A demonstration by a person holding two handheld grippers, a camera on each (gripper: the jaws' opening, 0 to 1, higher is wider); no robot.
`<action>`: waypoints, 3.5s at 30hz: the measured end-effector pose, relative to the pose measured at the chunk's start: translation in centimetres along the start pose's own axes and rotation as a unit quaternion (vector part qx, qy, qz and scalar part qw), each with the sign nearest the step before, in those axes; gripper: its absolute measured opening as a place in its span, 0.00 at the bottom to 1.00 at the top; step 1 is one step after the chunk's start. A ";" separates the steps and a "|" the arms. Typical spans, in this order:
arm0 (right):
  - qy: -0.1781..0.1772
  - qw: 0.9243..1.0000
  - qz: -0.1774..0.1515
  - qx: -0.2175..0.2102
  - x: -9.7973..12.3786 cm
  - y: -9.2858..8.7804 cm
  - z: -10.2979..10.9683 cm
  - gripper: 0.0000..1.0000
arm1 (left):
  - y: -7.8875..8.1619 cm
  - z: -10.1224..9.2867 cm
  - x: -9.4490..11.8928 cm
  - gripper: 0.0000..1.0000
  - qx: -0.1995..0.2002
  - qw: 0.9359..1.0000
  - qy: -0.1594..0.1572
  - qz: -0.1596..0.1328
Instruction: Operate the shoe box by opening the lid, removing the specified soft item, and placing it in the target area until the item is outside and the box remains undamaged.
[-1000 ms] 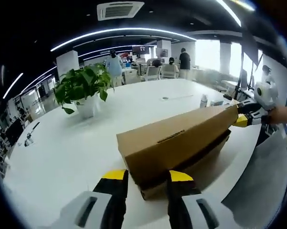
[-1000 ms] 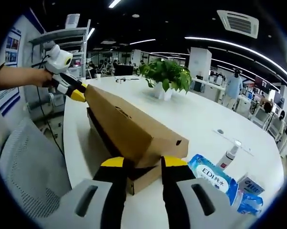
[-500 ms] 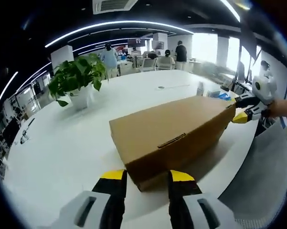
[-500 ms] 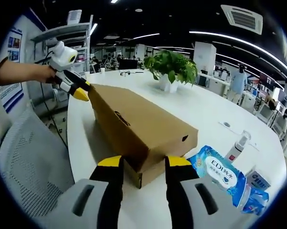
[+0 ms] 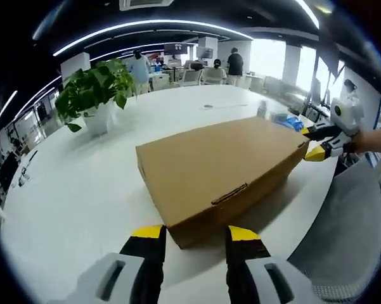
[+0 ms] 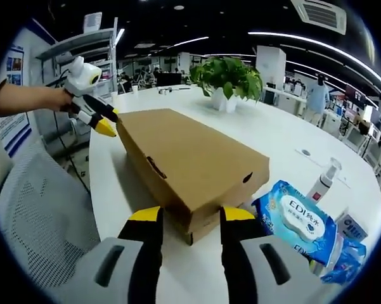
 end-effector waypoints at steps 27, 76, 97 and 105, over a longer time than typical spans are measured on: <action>-0.015 1.000 0.022 -0.009 -1.3 -0.7 -0.2 0.31 | -0.4 0.6 -1.9 0.32 0.023 0.999 0.022 0.012; -0.021 0.999 0.038 -0.011 -6.1 1.8 -6.5 0.32 | 5.0 5.3 -6.8 0.30 0.008 1.000 0.009 0.023; -0.068 0.997 0.007 -0.030 -2.6 2.5 -7.3 0.52 | 5.6 2.7 -3.9 0.45 0.047 0.997 0.035 -0.040; -0.096 0.995 0.003 -0.037 0.9 1.2 -8.4 0.64 | 6.3 0.0 -2.3 0.52 0.025 0.997 0.032 -0.073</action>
Point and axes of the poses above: the point that each gripper's makers call its tool centre point, and the gripper's own axes: x roughly backward along the fingers, z roughly to its left, y roughly out of its top, the point moved 9 cm from there along x, roughly backward along the fingers, and after that the axes turned 8 degrees about -y, right-handed, at the moved point
